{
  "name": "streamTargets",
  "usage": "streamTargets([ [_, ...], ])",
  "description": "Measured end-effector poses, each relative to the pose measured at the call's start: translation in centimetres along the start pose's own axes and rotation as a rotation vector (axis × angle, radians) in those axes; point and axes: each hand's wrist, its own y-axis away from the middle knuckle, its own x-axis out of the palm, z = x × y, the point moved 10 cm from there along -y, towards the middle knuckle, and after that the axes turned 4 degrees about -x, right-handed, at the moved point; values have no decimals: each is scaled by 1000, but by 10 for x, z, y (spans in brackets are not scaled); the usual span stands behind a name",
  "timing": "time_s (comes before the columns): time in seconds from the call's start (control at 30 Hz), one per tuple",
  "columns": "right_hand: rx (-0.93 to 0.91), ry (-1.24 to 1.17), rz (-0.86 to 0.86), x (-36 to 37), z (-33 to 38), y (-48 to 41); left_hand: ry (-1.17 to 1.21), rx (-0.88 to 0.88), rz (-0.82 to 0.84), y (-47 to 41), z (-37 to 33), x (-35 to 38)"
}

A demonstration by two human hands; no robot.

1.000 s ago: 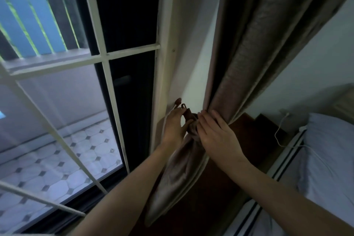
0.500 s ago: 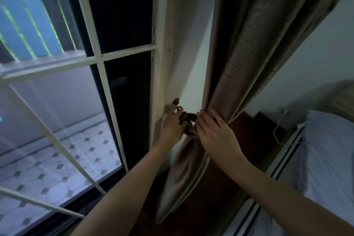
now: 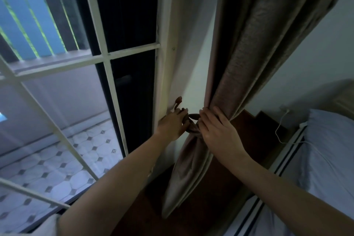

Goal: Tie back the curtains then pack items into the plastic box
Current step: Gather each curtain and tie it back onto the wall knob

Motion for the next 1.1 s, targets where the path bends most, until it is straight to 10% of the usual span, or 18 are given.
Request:
streamTargets([
  [0.2, 23, -175, -87, -6, -4, 4, 16, -22, -3, 13, -1, -1],
  [0.5, 11, -300, -211, -14, -7, 13, 132, 403, -219, 43, -36, -51],
  [0.67, 342, -322, -449, -22, -28, 56, 128, 419, -337, 52, -30, -76],
  [0.9, 673, -995, -9, 59, -17, 75, 170, 435, -342, 87, -21, -85],
  [1.1, 743, -1480, -179, 51, 5, 50, 55, 555, -394, 119, -36, -92],
])
